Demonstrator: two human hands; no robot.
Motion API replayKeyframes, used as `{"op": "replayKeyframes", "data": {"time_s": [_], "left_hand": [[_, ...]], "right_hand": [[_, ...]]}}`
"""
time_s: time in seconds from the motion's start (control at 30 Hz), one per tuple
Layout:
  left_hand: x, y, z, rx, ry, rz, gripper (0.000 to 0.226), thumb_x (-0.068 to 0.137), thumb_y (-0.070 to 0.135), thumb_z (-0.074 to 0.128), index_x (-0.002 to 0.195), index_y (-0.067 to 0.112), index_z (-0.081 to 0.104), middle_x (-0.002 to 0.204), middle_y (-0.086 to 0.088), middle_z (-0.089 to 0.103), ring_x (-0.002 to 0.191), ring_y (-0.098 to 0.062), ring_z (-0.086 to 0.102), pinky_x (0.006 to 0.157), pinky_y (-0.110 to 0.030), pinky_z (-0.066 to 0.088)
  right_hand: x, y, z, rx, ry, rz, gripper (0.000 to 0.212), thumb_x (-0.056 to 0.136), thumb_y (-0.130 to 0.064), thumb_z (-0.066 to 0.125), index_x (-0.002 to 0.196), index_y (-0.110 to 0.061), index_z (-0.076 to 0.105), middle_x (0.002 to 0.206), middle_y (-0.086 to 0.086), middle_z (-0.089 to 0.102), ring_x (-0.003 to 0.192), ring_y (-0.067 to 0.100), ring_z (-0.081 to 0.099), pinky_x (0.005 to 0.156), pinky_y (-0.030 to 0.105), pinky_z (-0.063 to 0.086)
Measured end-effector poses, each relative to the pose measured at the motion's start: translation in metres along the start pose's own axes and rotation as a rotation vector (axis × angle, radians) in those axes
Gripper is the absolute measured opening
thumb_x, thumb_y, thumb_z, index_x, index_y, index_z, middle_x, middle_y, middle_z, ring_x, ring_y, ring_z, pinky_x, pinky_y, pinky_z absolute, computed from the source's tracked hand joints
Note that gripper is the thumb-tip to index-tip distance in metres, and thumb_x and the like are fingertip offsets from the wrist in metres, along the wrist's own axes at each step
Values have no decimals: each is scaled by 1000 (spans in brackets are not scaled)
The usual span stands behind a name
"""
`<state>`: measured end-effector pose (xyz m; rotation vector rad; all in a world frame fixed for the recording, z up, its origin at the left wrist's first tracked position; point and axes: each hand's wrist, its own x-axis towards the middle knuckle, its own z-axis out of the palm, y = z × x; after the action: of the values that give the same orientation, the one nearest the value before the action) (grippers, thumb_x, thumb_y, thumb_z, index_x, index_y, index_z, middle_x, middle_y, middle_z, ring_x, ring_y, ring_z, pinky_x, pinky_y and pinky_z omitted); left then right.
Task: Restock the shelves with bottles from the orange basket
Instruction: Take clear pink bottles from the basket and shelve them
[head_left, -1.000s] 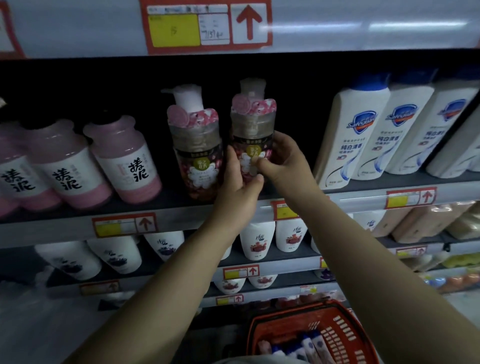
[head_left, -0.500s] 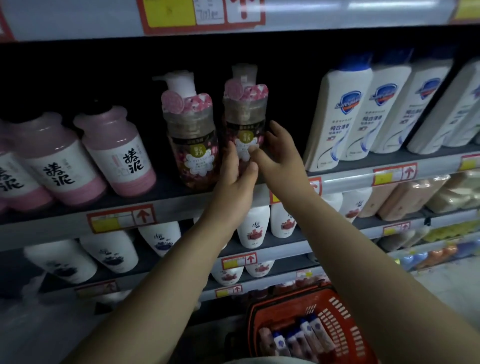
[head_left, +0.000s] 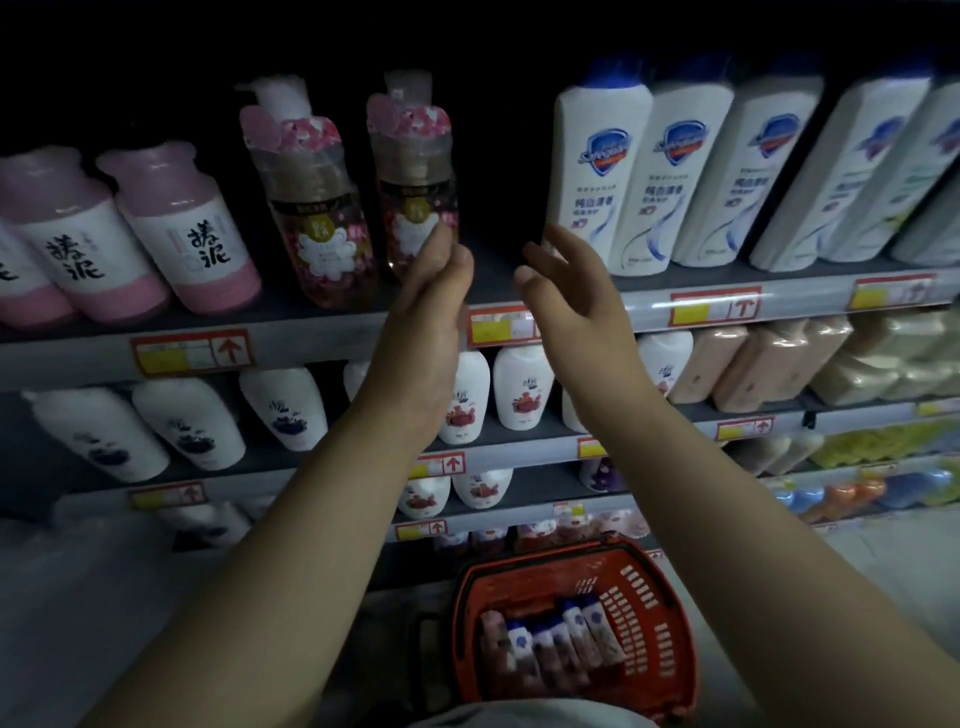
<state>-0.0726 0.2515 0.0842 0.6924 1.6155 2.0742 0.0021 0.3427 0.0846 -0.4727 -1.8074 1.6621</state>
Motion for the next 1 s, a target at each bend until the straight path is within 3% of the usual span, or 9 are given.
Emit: {"op": "replayKeyframes", "data": {"time_s": [0.17,0.3,0.43,0.5,0.53,0.6,0.63,0.87,1.0], "left_hand": [[-31,-11,34,-7,28,-41,52,102,29,33,151,20,20,155,8,26,137,0,28,110,-26,24],[-53,-38,61,-10,13,-93,31,103,26,29,129,33,45,103,37,56,92,23,49,91,-17,33],[-64,-72,71,-8,49,-166,28,103,26,27,119,32,49,86,35,61,82,21,55,78,-8,41],[-66,-89,71,-23,71,-213,28,103,27,28,117,28,52,95,32,64,90,19,56,83,-9,41],[-67,-97,70,-36,87,-237,31,103,28,28,124,27,51,112,29,63,106,16,54,94,-12,37],[-67,-117,66,-90,133,-301,43,103,30,29,145,22,34,148,15,41,136,1,35,107,-24,25],[-67,-128,64,-102,146,-336,47,103,31,29,149,20,28,154,11,32,141,-3,28,108,-27,22],[-70,-240,37,-104,204,-474,52,100,34,32,150,22,25,156,10,27,141,-3,26,104,-25,23],[-80,-312,21,-93,177,-521,37,98,31,36,134,27,45,129,19,51,115,11,44,98,-20,32]], "right_hand": [[-30,12,-42,30,-46,91,50,95,-22,55,142,-24,38,141,-4,50,127,3,47,90,8,43],[-50,34,-67,51,-88,137,53,94,-21,56,143,-25,36,140,-6,50,129,1,46,97,12,43],[-63,65,-83,62,-82,221,53,94,-20,56,143,-23,37,139,-4,52,126,2,48,96,13,45],[-69,83,-88,70,-80,268,52,94,-22,56,143,-23,37,136,-7,52,124,0,49,92,9,45],[-71,92,-90,66,-81,292,52,95,-23,55,144,-23,37,134,-9,52,124,0,49,92,8,45],[-77,112,-93,65,-74,330,52,95,-23,55,144,-23,37,131,-10,52,125,0,48,93,7,44],[-79,123,-95,68,-70,351,52,95,-22,55,144,-22,37,132,-9,52,126,1,48,93,6,43],[-90,235,-94,59,-9,487,49,93,-18,56,140,-20,41,135,-3,54,119,-2,52,83,1,45],[-103,311,-92,51,-9,583,51,93,-17,56,142,-18,39,135,-2,53,122,4,52,80,-1,44]]}}
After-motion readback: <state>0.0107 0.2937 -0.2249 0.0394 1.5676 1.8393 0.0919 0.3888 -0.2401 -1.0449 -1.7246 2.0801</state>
